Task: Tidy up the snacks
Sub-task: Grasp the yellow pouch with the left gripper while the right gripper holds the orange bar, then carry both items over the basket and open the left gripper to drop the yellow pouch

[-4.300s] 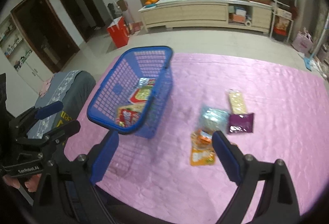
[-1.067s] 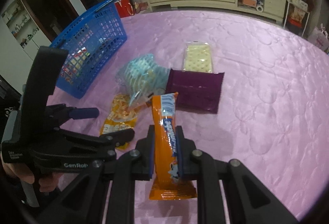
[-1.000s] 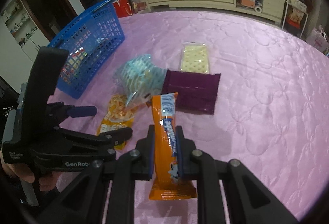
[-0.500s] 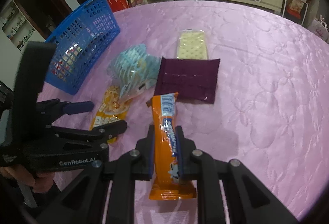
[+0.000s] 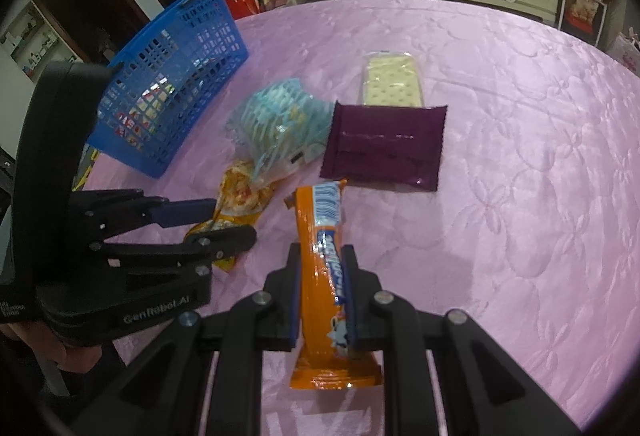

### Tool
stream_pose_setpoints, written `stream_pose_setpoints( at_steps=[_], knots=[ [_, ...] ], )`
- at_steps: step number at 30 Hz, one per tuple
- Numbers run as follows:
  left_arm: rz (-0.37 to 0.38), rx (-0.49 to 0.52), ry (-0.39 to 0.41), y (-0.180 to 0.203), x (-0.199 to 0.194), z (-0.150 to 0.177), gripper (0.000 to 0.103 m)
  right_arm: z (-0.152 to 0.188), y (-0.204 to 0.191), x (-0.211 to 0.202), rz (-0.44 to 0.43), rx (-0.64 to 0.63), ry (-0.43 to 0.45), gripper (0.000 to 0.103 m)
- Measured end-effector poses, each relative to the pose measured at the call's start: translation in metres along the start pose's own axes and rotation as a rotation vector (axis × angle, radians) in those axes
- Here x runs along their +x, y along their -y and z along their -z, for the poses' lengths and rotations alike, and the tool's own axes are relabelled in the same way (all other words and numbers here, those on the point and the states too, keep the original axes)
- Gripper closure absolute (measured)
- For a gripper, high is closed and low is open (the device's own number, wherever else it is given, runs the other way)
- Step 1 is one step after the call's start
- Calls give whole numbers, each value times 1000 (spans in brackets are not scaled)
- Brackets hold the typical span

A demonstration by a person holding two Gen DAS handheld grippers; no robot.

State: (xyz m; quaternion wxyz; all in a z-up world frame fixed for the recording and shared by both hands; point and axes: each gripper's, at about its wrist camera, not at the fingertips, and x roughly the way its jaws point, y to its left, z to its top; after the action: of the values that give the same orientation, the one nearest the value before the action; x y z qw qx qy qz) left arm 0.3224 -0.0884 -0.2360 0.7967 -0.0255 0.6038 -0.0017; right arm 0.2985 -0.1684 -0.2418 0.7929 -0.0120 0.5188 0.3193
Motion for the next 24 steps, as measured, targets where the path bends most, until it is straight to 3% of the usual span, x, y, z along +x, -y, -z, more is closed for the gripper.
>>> stream_pose_setpoints(
  at_steps=[7, 16, 24],
  knots=[
    [2, -10, 14, -4, -6, 8, 85, 2, -6, -3, -14, -16, 0, 81],
    [45, -13, 55, -13, -33, 34, 85, 6, -23, -18, 17, -29, 28, 81],
    [60, 27, 129, -28, -85, 49, 85, -1, -55, -41, 83, -24, 49, 81]
  ],
)
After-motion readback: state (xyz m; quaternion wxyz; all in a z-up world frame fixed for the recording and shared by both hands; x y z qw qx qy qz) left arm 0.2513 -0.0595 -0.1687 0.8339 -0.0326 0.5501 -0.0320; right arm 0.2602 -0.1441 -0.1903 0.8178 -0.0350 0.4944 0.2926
